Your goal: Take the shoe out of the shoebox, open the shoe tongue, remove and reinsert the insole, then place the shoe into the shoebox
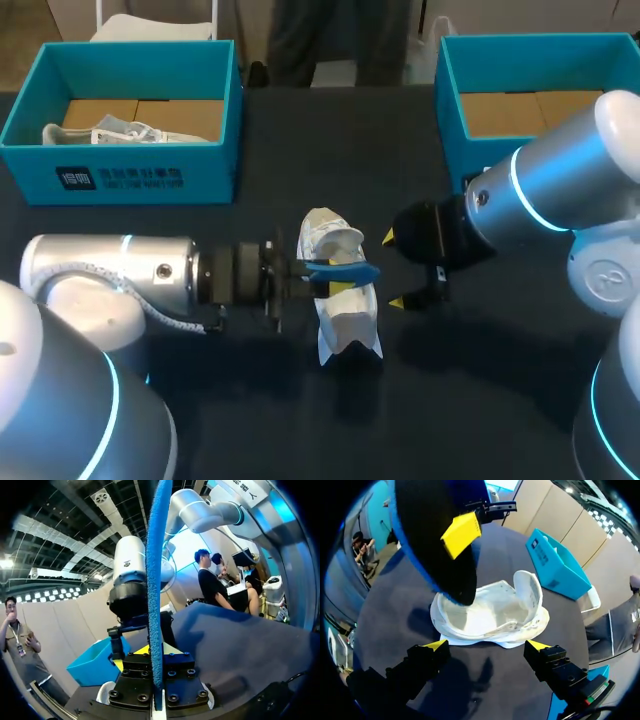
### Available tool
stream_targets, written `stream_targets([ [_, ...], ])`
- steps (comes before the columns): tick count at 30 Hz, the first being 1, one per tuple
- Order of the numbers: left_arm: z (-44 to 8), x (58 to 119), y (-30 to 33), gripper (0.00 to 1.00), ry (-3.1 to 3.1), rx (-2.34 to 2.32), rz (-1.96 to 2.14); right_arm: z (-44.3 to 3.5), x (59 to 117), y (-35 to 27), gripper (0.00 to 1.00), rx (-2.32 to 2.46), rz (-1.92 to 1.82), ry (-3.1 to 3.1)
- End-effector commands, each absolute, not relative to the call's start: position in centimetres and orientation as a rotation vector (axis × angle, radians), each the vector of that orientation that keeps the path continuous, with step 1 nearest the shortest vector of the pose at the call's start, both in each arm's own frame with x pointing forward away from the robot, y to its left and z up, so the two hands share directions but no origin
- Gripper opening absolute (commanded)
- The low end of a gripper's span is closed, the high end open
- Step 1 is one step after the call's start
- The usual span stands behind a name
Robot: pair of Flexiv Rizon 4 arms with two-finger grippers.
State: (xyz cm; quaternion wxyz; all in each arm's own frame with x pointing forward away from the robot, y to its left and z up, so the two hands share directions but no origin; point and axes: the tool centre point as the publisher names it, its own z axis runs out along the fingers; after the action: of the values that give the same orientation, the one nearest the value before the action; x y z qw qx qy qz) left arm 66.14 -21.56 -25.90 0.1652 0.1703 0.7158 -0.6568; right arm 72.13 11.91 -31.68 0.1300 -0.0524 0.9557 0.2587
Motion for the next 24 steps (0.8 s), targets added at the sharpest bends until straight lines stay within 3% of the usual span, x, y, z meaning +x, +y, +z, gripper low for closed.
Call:
stream_targets([
  [1, -27.1, 67.1, -22.7, 0.0, 2.03, 0.489, -1.881, -31.9, 72.1, 12.1, 1.0, -0.15, 0.749, 2.775],
  [24, -30.9, 69.2, -24.0, 0.0, 2.03, 0.474, -1.889, -31.9, 72.1, 12.1, 1.0, -0.15, 0.749, 2.775],
])
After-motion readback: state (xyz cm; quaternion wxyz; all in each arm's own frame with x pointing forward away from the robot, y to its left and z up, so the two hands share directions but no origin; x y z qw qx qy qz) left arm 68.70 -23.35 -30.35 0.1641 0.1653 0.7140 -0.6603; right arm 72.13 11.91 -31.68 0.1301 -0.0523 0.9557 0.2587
